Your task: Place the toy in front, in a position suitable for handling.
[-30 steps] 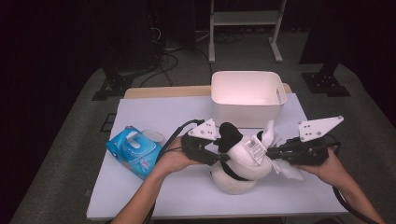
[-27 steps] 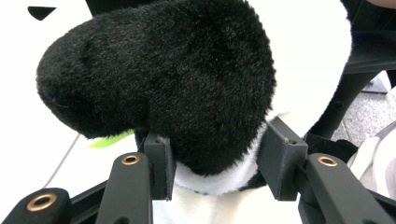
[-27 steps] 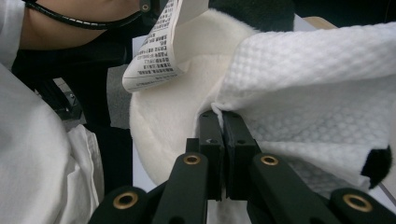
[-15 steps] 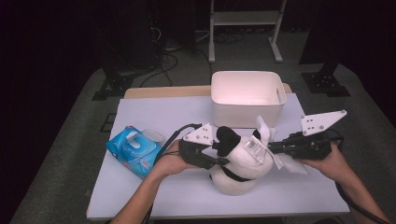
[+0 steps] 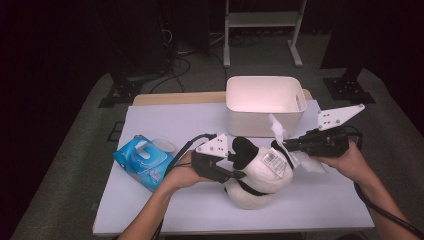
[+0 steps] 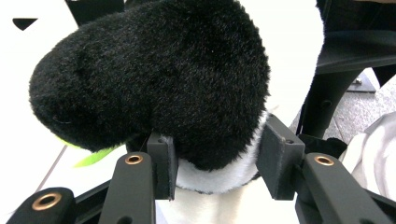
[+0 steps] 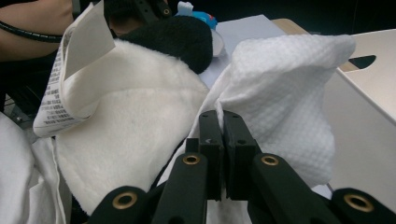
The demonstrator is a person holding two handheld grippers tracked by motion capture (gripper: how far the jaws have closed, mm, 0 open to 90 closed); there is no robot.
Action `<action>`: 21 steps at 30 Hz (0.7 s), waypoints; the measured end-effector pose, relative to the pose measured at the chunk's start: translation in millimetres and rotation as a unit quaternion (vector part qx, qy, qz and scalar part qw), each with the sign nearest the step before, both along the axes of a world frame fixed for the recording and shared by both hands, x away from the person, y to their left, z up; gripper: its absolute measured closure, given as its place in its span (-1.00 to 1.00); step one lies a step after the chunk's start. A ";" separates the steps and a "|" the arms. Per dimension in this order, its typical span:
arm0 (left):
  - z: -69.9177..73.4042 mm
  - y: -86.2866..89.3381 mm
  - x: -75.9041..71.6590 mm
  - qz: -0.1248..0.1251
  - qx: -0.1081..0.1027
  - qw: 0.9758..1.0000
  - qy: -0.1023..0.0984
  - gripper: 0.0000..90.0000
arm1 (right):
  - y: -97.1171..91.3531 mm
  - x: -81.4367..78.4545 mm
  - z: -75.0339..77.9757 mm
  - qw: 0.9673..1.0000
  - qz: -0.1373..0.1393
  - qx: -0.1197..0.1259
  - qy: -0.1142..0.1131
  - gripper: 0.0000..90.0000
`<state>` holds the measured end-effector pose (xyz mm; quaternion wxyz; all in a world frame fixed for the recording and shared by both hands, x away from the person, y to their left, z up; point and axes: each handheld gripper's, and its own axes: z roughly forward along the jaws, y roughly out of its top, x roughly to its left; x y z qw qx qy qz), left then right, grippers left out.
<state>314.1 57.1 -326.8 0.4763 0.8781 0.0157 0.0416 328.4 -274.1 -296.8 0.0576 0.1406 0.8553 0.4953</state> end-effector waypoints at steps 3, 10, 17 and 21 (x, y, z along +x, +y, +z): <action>-0.6 0.4 0.8 0.004 -0.002 1.000 0.002 0.20 | 1.5 -3.3 -0.4 1.000 0.006 -0.003 0.004 0.93; 0.4 -2.4 -0.9 -0.009 -0.002 1.000 -0.005 0.20 | 3.1 -12.4 5.6 0.999 0.023 -0.030 -0.001 0.93; 0.0 -1.0 -3.0 -0.021 -0.003 1.000 -0.007 0.20 | -0.3 -3.2 5.4 1.000 0.008 -0.016 0.002 0.93; -0.8 -0.3 -2.4 -0.020 -0.006 1.000 -0.007 0.21 | -5.0 -2.2 3.8 1.000 0.001 -0.013 0.006 0.93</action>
